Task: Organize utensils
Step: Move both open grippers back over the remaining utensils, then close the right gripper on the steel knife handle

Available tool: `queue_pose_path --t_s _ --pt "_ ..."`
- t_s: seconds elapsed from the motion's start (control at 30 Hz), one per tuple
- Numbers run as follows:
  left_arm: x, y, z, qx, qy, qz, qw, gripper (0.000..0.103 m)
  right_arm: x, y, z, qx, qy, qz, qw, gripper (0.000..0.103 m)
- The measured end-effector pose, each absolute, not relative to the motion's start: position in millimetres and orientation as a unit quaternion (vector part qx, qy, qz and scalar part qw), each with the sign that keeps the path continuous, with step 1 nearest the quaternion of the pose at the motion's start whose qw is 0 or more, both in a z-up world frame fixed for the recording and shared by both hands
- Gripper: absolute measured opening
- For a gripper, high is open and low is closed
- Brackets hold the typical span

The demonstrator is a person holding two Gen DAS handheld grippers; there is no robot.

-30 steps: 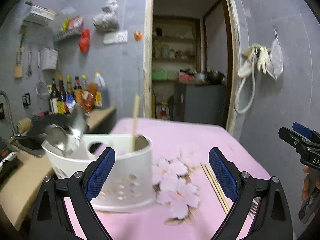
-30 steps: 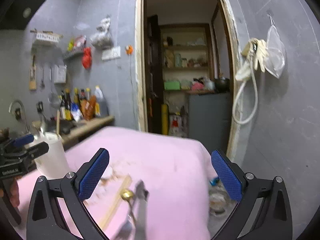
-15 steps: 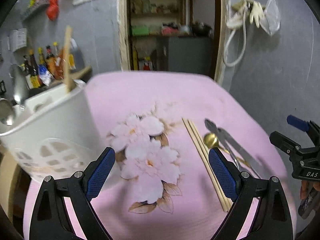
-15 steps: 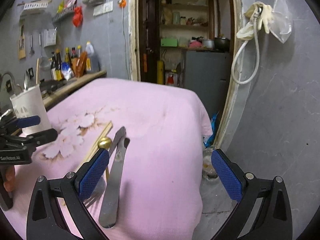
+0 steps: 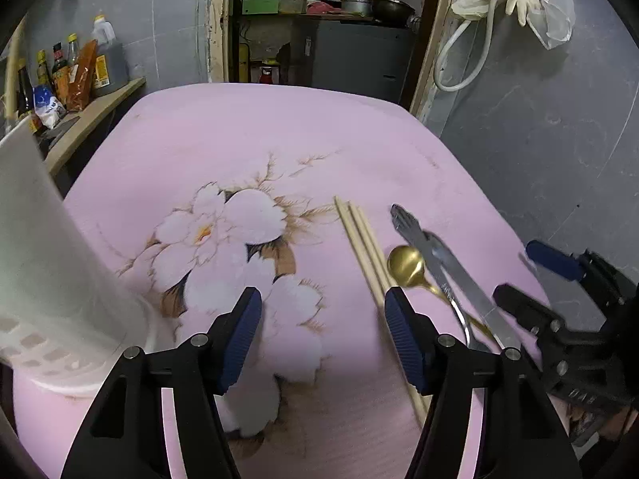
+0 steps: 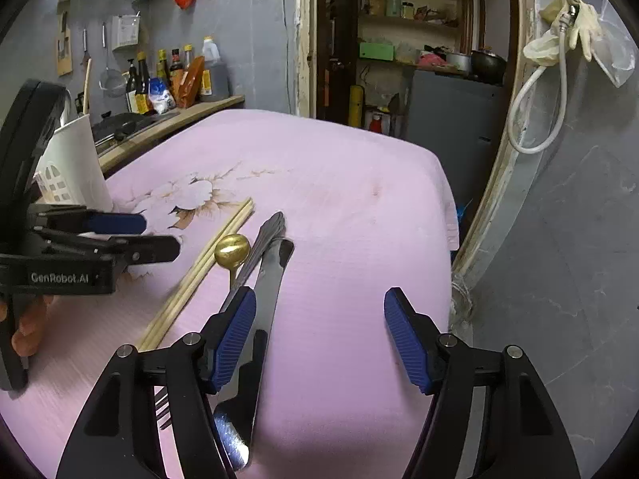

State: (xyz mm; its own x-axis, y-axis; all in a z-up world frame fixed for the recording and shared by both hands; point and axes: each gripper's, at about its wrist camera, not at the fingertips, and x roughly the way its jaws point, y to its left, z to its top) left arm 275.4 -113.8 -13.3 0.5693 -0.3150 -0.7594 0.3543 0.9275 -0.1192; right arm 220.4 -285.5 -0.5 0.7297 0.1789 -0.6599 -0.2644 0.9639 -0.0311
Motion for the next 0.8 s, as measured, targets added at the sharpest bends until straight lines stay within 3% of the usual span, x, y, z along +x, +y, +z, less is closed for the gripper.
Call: queue_pose_path --t_s 0.17,0.6,0.8 --pt "284 -121 -18 0.030 0.438 -0.191 0.878 0.050 224 -282 -4 -0.068 0.360 0.125 0.922 0.065" --pt "299 -127 -26 0.020 0.449 -0.198 0.871 0.049 230 -282 -6 -0.066 0.369 0.127 0.918 0.065" --pt "309 -131 -26 0.004 0.458 -0.202 0.866 0.041 231 -279 -7 -0.073 0.369 0.125 0.918 0.065"
